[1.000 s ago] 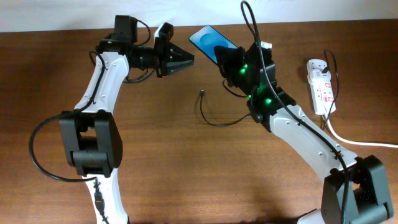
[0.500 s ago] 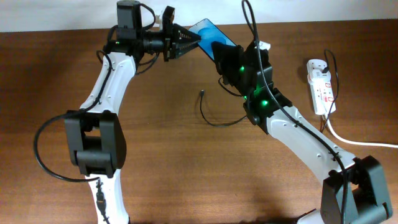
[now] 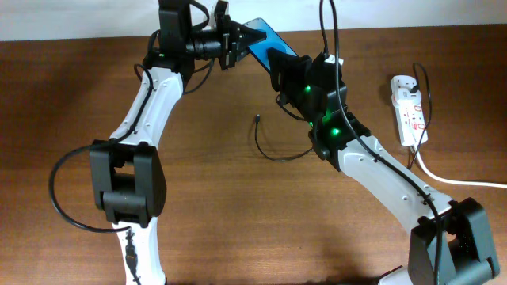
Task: Plug charger to phone and switch on socket
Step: 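Raise the phone upright with the left gripper, bottom port facing down, then grasp the black USB-C cable end with the right gripper, then lift the cable plug with the right gripper under the phone, then push the cable plug up into the phone's bottom port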
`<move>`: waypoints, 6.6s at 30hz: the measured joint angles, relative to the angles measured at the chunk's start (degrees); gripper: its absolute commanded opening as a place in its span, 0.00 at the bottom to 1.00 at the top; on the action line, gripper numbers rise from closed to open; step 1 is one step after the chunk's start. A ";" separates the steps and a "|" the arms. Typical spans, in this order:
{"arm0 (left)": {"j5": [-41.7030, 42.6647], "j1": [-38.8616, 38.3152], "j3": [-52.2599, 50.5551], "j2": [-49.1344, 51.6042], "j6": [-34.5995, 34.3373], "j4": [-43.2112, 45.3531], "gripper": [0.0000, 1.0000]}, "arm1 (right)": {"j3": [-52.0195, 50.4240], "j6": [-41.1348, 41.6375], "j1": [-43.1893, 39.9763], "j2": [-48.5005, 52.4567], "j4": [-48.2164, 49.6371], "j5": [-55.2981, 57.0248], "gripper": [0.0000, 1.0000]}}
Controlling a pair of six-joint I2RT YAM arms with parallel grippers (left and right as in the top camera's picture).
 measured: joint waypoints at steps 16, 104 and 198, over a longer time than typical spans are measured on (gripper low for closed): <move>-11.98 -1.38 -0.17 0.09 -5.62 5.81 0.00 | 1.20 -3.06 2.60 -0.15 -1.77 4.94 0.04; 17.05 15.30 -1.16 0.17 29.16 -12.85 0.00 | 19.87 -73.72 -9.27 19.67 -50.47 -37.94 0.04; 13.57 6.05 -1.31 0.17 27.19 -10.62 0.00 | -11.26 -39.08 3.91 -7.17 -6.01 -35.17 0.04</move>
